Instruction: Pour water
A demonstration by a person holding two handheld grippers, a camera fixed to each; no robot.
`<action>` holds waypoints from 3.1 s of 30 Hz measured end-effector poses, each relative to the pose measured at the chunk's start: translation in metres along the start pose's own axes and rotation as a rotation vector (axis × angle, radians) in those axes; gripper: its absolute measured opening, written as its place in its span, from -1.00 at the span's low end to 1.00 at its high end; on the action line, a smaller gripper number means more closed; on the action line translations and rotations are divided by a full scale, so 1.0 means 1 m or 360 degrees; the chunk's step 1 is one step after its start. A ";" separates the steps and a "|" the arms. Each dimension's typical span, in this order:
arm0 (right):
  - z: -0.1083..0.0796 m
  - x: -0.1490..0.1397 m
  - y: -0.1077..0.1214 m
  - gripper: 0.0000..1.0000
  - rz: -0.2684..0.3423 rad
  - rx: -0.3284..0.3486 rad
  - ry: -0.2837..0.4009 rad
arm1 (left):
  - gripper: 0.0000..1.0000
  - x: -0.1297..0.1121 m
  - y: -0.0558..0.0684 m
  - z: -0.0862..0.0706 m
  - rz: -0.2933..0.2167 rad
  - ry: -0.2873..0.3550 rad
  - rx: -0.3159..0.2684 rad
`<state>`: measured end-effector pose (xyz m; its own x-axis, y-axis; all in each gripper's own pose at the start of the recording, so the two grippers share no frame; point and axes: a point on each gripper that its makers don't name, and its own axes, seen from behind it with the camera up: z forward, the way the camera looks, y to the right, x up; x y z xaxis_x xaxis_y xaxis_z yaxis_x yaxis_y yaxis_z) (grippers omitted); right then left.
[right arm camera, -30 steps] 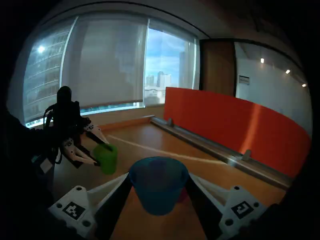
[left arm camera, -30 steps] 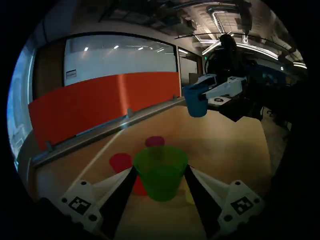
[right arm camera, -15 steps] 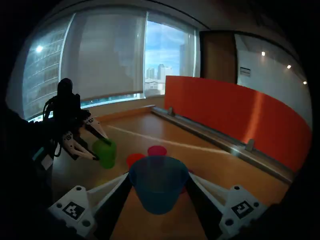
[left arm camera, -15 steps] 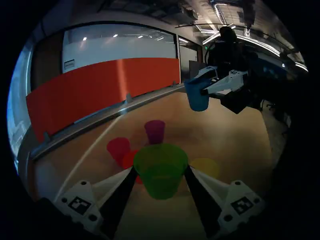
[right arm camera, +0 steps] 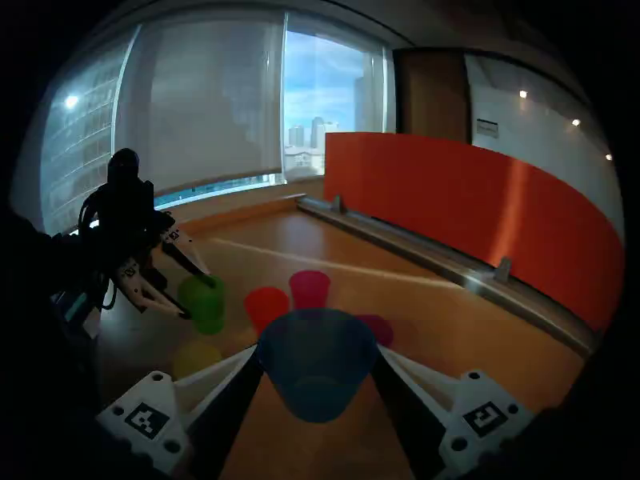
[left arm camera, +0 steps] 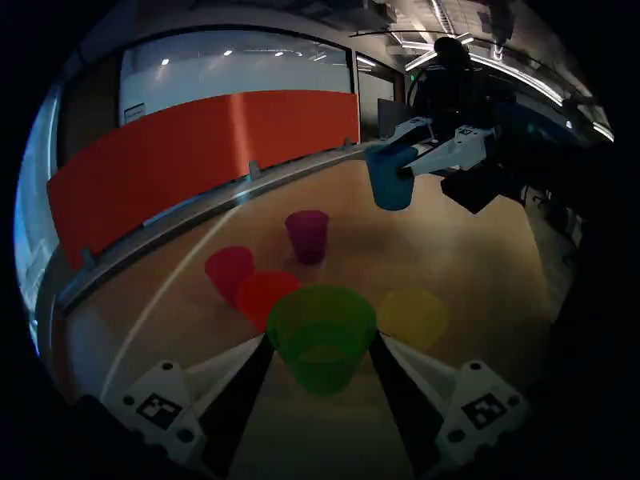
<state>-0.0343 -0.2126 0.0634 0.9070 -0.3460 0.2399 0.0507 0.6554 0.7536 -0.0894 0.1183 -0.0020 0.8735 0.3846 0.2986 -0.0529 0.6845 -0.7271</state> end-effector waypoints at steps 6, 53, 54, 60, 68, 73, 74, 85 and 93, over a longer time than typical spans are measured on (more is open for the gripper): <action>0.004 -0.008 0.002 0.85 0.0010 0.0001 -0.0027 | 0.69 -0.010 -0.001 0.004 -0.0009 -0.0049 -0.0011; 0.027 -0.055 -0.011 0.85 -0.0073 0.0023 -0.0155 | 0.70 -0.045 0.001 0.023 -0.0124 -0.0098 -0.0041; 0.028 -0.056 -0.011 0.85 -0.0075 0.0023 -0.0158 | 0.70 -0.046 0.001 0.022 -0.0128 -0.0096 -0.0041; 0.030 -0.063 -0.013 0.85 -0.0078 0.0027 -0.0179 | 0.70 -0.047 0.001 0.022 -0.0136 -0.0088 -0.0046; 0.032 -0.072 -0.017 0.85 -0.0086 0.0030 -0.0199 | 0.71 -0.046 0.001 0.023 -0.0142 -0.0086 -0.0049; 0.035 -0.079 -0.020 0.85 -0.0096 0.0033 -0.0214 | 0.79 -0.048 0.002 0.023 -0.0140 -0.0093 -0.0050; 0.036 -0.079 -0.020 0.85 -0.0097 0.0035 -0.0213 | 0.82 -0.048 0.001 0.023 -0.0139 -0.0092 -0.0046; 0.043 -0.088 -0.022 0.85 -0.0083 0.0042 -0.0224 | 0.98 -0.049 0.000 0.017 -0.0134 -0.0104 -0.0042; 0.050 -0.101 -0.022 0.85 -0.0055 0.0042 -0.0241 | 0.97 -0.054 0.004 0.012 -0.0137 -0.0121 -0.0053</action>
<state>-0.1478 -0.2255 0.0537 0.8315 -0.4667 0.3014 0.0681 0.6239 0.7785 -0.1426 0.1077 -0.0136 0.8349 0.3717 0.4060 0.0381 0.6968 -0.7163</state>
